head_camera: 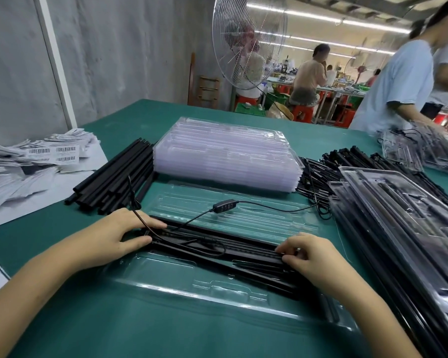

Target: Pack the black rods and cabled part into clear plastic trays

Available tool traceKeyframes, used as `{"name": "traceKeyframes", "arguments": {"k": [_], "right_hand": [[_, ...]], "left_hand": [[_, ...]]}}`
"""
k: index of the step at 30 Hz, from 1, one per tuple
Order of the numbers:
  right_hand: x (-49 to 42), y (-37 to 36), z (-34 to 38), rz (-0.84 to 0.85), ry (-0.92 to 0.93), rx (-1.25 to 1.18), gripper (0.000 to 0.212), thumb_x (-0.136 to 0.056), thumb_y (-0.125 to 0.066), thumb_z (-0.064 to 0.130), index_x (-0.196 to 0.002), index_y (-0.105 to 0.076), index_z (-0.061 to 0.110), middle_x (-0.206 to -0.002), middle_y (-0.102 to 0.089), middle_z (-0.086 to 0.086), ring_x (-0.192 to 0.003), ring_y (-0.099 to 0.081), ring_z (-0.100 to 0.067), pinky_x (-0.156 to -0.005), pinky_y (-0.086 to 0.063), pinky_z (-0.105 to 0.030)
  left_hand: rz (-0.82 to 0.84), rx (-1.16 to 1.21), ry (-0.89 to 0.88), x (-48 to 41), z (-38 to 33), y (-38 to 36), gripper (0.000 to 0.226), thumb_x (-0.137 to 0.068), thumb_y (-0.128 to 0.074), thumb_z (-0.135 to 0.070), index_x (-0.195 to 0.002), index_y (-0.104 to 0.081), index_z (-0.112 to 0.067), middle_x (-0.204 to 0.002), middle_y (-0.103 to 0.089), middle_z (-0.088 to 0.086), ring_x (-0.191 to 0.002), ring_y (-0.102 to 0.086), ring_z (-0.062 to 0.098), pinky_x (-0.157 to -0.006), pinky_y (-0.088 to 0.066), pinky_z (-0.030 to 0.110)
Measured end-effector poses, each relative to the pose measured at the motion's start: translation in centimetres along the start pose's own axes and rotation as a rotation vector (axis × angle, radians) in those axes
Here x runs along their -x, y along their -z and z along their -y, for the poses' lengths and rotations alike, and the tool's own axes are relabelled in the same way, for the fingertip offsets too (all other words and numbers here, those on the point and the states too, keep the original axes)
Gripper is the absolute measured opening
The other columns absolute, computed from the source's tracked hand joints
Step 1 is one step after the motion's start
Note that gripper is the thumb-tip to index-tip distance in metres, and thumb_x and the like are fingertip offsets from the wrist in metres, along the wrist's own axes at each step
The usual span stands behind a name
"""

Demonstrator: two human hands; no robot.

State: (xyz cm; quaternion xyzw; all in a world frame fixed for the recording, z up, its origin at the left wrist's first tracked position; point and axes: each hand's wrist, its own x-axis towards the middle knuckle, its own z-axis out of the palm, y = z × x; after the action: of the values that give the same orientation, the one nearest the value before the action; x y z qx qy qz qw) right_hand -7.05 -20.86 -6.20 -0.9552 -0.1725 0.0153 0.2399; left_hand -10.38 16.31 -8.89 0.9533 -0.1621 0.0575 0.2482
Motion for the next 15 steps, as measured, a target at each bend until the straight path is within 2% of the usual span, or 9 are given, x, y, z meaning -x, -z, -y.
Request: {"name": "traceKeyframes", "arguments": {"k": [2,10,12,15], "right_hand": [[0.0,-0.3,-0.1,-0.008,-0.002,0.012,0.016,-0.087,-0.062,0.014,-0.094,-0.071,0.025,-0.076,-0.056,0.012,-0.064,-0.047,0.001,-0.062,-0.037,-0.006],[-0.5,-1.0,-0.3,-0.133,-0.054,-0.02,0.01,-0.083,-0.068,0.014,-0.082,-0.071,0.024,-0.07,-0.058,0.019,-0.06,-0.048,0.007,-0.061,-0.038,-0.006],[-0.6,-1.1,-0.3,-0.169,-0.066,-0.027,0.018,-0.081,-0.071,0.015,-0.073,-0.064,0.03,-0.075,-0.058,0.015,-0.064,-0.049,0.005,-0.065,-0.038,-0.013],[-0.6,-1.4,-0.3,-0.19,-0.075,0.007,0.031,-0.08,-0.072,0.017,-0.062,-0.055,0.035,-0.081,-0.055,0.01,-0.073,-0.054,-0.008,-0.075,-0.046,-0.029]], "left_hand": [[0.011,-0.024,0.003,-0.1,0.0,0.0,0.036,-0.09,-0.061,-0.03,-0.115,-0.053,-0.055,-0.114,-0.051,-0.035,-0.112,-0.046,-0.006,-0.101,-0.036,0.023],[0.002,-0.025,0.01,0.1,0.3,-0.3,0.036,-0.09,-0.061,-0.03,-0.115,-0.053,-0.054,-0.119,-0.052,-0.03,-0.115,-0.045,-0.003,-0.104,-0.035,0.027],[-0.012,-0.012,0.014,0.2,0.3,-0.3,0.038,-0.089,-0.062,-0.028,-0.115,-0.054,-0.055,-0.119,-0.053,-0.029,-0.115,-0.046,-0.003,-0.103,-0.036,0.027],[-0.036,0.012,0.02,0.1,0.2,-0.3,0.038,-0.089,-0.063,-0.027,-0.114,-0.055,-0.055,-0.119,-0.054,-0.028,-0.115,-0.047,-0.004,-0.102,-0.037,0.028]]}}
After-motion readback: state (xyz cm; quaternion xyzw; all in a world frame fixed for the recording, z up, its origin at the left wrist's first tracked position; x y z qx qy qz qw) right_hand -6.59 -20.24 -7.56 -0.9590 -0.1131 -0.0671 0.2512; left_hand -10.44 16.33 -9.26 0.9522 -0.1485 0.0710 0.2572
